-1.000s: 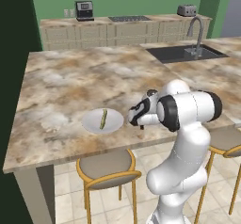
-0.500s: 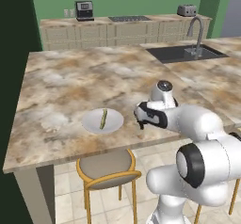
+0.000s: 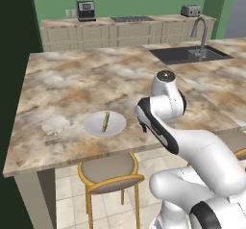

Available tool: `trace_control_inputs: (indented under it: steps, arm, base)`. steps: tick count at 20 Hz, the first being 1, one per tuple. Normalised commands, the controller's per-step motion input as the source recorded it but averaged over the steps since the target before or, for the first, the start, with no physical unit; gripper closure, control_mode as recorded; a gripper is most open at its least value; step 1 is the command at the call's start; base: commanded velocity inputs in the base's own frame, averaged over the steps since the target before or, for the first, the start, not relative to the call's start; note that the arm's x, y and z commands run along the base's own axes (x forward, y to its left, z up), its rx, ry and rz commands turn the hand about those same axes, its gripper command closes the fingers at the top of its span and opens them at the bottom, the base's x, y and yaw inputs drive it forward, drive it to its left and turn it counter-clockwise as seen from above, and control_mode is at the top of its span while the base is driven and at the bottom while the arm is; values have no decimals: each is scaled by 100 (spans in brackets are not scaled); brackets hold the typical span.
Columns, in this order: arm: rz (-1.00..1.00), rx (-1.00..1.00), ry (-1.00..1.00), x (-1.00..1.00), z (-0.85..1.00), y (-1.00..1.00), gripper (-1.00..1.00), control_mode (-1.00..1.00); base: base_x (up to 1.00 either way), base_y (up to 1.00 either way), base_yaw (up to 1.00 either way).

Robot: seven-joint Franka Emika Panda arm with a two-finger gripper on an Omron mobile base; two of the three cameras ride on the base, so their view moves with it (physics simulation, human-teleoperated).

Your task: Retrieve the butter from the fridge and place it on a plate on the dining table. Then retrieve the butter knife by the fridge and place it near the plate.

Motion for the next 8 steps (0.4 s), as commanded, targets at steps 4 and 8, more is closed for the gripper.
trace_control_inputs:
  steps: [4,8]
  arm:
    - [2,8,-3,-1,2,-64,-100,-100]
    - [0,7,-2,-10,17,-51,-100,-100]
  base:
    - [0,0,0]
    - [0,0,0]
